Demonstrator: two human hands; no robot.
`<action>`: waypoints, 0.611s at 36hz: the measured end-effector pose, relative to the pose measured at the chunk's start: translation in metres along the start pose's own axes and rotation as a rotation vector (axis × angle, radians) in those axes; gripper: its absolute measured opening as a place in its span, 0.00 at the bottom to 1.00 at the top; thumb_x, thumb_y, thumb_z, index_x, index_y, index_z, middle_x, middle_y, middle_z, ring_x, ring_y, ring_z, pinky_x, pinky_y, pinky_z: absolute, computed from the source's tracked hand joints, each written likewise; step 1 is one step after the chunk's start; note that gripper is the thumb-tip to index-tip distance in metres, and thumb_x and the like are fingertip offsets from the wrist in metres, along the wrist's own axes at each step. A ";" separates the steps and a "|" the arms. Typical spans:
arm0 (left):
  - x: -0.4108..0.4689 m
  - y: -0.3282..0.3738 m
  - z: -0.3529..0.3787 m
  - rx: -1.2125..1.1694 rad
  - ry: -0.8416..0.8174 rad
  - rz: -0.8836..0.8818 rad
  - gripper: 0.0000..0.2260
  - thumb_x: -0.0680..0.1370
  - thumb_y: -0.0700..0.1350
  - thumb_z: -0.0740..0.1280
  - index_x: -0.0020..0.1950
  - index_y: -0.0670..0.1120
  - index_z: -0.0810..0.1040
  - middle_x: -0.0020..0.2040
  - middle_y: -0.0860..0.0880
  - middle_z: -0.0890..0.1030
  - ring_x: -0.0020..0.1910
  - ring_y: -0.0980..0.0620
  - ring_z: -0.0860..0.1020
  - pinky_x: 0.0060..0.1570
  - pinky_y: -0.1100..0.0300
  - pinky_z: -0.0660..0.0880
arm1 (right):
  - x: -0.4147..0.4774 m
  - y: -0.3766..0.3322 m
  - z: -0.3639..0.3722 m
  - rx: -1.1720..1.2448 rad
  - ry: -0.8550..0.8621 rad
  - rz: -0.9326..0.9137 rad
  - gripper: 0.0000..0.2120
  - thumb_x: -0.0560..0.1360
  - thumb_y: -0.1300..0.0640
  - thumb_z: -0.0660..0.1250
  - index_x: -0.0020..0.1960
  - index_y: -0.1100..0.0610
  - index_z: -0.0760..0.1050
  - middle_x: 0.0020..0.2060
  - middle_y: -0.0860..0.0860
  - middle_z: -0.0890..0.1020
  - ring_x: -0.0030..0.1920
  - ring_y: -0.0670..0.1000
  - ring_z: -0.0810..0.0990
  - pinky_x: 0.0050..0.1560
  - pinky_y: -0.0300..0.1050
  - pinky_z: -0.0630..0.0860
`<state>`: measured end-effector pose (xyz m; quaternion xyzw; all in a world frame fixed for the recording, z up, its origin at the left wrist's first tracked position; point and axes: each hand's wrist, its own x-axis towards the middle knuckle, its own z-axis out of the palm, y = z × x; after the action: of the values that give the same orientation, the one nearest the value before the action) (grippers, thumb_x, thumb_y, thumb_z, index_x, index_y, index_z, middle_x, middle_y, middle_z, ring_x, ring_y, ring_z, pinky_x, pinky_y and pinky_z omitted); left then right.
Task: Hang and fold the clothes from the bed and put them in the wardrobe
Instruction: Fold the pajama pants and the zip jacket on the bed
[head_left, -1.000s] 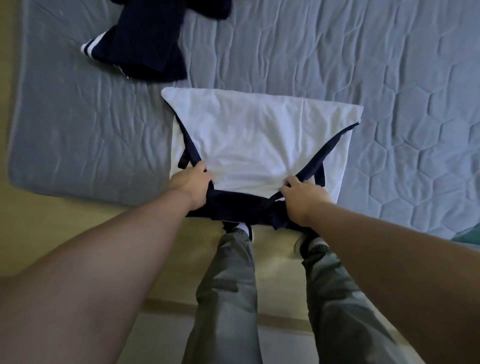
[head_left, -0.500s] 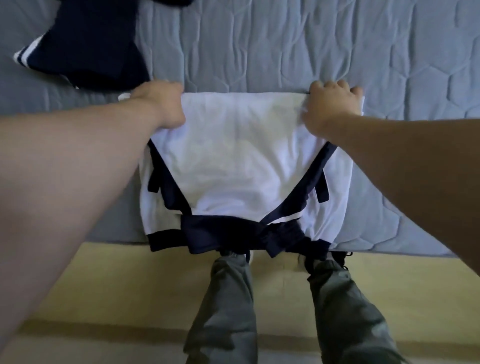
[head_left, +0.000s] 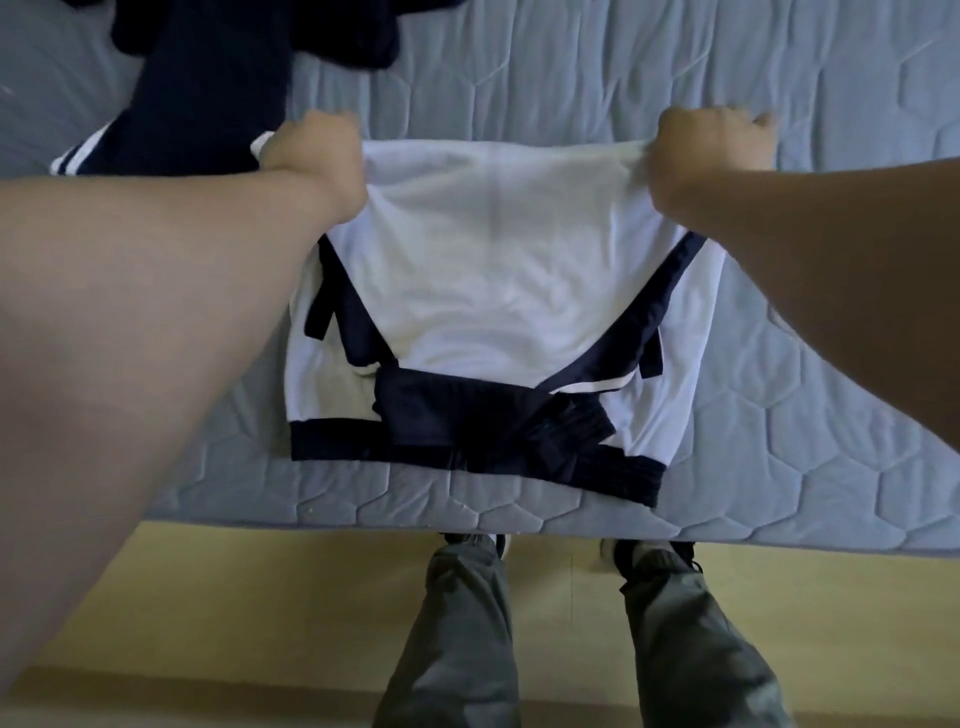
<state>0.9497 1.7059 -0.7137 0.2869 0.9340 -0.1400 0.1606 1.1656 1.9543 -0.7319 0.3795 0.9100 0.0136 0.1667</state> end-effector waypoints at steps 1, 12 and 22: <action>0.002 0.003 0.002 -0.015 0.007 -0.015 0.13 0.77 0.39 0.66 0.61 0.42 0.72 0.59 0.37 0.77 0.57 0.34 0.76 0.48 0.47 0.69 | 0.002 0.001 0.002 -0.018 0.010 0.028 0.17 0.71 0.64 0.60 0.60 0.58 0.73 0.55 0.63 0.78 0.61 0.63 0.73 0.61 0.60 0.65; -0.067 0.024 0.069 -0.020 0.244 0.039 0.30 0.81 0.55 0.60 0.79 0.46 0.56 0.81 0.45 0.53 0.75 0.41 0.61 0.71 0.44 0.60 | -0.074 0.000 0.043 0.136 0.112 -0.300 0.24 0.82 0.48 0.52 0.74 0.59 0.63 0.76 0.61 0.63 0.75 0.61 0.62 0.75 0.66 0.51; -0.139 0.059 0.122 -0.214 0.141 0.284 0.32 0.81 0.63 0.50 0.81 0.47 0.55 0.82 0.47 0.53 0.80 0.44 0.51 0.77 0.39 0.49 | -0.097 -0.026 0.079 0.140 -0.210 -0.358 0.33 0.81 0.36 0.37 0.81 0.50 0.36 0.80 0.51 0.36 0.80 0.52 0.35 0.78 0.62 0.39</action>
<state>1.1198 1.6416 -0.7814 0.4060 0.9027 0.0047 0.1424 1.2363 1.8606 -0.7818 0.2218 0.9392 -0.1189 0.2337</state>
